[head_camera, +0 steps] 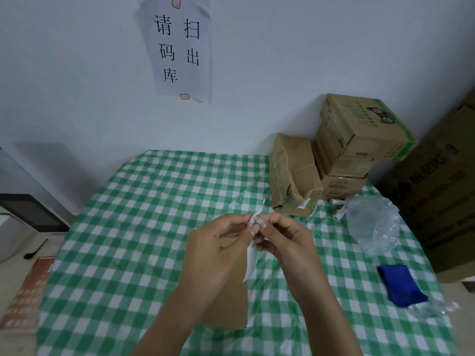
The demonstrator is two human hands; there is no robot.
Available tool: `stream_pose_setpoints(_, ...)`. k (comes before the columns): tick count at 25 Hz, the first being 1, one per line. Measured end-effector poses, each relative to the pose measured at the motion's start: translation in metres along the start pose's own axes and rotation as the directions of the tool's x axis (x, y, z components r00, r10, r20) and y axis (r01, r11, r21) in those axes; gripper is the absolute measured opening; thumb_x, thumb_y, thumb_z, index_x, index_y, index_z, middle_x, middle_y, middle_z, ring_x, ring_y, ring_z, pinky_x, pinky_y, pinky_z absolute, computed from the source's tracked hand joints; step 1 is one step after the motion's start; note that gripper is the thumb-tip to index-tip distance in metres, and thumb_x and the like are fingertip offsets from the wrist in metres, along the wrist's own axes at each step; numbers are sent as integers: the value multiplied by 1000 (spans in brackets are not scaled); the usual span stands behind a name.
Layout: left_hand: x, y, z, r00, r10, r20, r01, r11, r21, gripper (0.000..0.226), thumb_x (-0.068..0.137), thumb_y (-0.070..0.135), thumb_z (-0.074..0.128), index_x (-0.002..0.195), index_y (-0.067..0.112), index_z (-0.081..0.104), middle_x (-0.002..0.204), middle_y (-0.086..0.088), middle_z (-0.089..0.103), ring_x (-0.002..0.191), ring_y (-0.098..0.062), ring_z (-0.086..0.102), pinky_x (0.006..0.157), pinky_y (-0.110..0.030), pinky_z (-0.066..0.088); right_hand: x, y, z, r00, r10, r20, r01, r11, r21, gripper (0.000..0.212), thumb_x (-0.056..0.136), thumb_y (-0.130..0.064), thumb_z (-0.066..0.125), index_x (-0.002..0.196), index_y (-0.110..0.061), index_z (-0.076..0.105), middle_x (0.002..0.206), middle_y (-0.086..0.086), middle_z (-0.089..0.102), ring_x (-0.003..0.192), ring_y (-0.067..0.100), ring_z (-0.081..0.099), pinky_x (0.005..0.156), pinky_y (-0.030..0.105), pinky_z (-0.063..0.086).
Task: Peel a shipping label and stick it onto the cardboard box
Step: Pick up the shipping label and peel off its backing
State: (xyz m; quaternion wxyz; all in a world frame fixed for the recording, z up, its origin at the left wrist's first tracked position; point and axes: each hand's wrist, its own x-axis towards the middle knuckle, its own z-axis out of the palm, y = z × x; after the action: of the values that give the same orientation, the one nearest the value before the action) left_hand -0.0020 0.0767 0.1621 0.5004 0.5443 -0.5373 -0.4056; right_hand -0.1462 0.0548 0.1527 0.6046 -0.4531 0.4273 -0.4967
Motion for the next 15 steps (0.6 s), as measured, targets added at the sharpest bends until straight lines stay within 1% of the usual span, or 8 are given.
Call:
stream_pose_setpoints(4,0,1,1,1000,-7,-20,7,1000,3,20,79,36,68,96,28,75,91,21,76,88,5,70,81,-10,52,0,0,-1,1000,14,4,-14,1000,-15,25,83,-21,64,87,3,69,78,8,70,73,18,62,70,26,52)
stream_pose_setpoints(6,1,0,1,999,-26,-33,25,1000,-10,15,84,31,67,93,23,77,88,16,77,86,2,71,79,-12,53,0,1,0,1000,19,-3,-19,999,-43,21,86,-16,64,89,5,67,80,11,68,75,21,62,74,30,53)
stream_pose_setpoints(9,3,-3,0,995,-81,-55,77,995,-67,11,88,23,65,89,21,77,83,10,77,81,-5,72,76,-17,55,-1,2,0,1000,21,-18,-22,998,-55,19,89,-12,63,89,7,65,81,13,67,76,22,62,76,32,53)
stream_pose_setpoints(13,5,-4,0,985,-154,-83,141,979,-144,13,90,21,64,88,18,76,83,2,78,83,-14,74,82,-30,57,-1,-1,1,999,33,-23,-34,998,-51,17,88,-12,63,88,6,64,80,11,67,76,21,62,77,31,52)
stream_pose_setpoints(15,6,-4,0,983,-164,-85,149,976,-159,15,92,21,62,88,16,76,84,0,78,84,-16,74,82,-32,57,0,-1,1,999,42,-33,-44,998,-51,16,89,-10,62,87,6,64,79,11,66,76,21,62,77,32,52)
